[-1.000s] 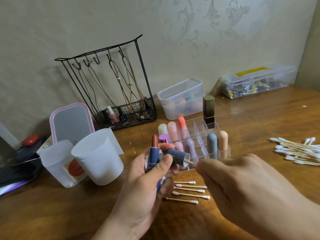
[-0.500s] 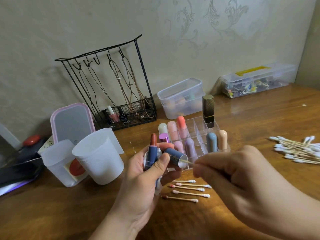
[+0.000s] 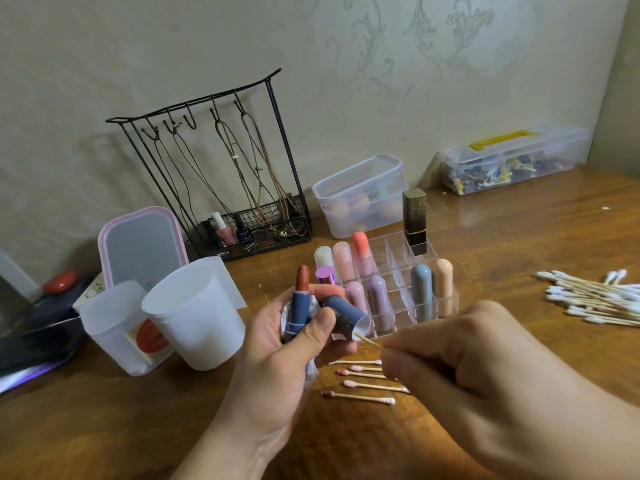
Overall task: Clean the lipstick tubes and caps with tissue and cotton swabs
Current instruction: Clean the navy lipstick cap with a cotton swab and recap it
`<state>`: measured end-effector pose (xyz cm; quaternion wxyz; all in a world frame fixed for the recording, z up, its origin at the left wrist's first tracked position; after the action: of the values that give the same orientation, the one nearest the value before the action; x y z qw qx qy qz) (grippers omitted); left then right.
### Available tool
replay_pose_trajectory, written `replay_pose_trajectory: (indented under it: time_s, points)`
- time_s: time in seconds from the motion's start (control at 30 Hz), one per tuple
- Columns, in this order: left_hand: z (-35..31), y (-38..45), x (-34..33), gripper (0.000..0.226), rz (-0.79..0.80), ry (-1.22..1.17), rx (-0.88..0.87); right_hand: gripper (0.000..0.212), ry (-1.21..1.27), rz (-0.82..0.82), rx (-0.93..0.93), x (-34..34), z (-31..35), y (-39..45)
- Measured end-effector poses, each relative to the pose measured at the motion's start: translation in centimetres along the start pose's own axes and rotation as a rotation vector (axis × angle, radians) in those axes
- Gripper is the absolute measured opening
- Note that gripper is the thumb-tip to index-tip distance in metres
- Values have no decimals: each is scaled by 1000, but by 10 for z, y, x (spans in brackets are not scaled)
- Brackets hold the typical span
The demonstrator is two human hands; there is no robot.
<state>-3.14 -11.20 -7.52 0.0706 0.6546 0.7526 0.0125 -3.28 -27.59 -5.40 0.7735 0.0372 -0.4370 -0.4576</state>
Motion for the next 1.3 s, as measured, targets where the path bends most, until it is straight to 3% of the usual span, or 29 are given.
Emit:
replay_pose_trajectory:
  time_s: [0.07,0.13,0.2,0.27,0.33,0.43,0.6,0.7,0.73,0.87,0.97,1.17,1.3]
  points:
    - [0,0,-2,17,22,-13,3,33,108,-32,-19,5,-1,2]
    - [1,2,-2,17,27,12,-5,30,20,-118,-24,10,-4,2]
    - [1,1,-1,16,23,29,-18,35,-125,-86,-31,6,-5,2]
    - [2,1,0,15,20,53,-41,39,-108,-9,-5,2,-1,1]
    - [1,2,3,13,14,58,-63,40,147,41,-55,3,-2,2]
    - [-4,4,3,17,63,39,-118,31,540,-33,-232,7,-10,4]
    - [1,3,5,10,76,-241,11,31,353,-179,-19,11,-4,2]
    - [4,4,5,47,172,-479,86,29,386,-251,59,20,1,-1]
    - [4,4,5,50,202,-531,88,28,382,-272,83,22,2,-2]
    - [8,5,3,25,366,-654,103,27,281,-277,141,20,6,-4]
    - [10,4,3,23,356,-630,127,24,143,-288,148,19,10,-3]
    - [11,1,-1,51,227,-386,83,13,-133,-288,141,15,12,-3]
    - [7,1,-1,49,214,-403,84,22,-345,-250,176,12,14,-6]
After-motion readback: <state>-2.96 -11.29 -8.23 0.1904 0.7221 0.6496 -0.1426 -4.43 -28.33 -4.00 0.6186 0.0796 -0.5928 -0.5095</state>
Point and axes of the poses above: each hand's wrist, its own y-axis towards the middle knuckle, its own x-axis out of the back of the hand, z = x × y, the point moved 5 cm from there along y, towards the middle knuckle, and after that the axes turned 6 degrees about y, right-handed, at the moved point
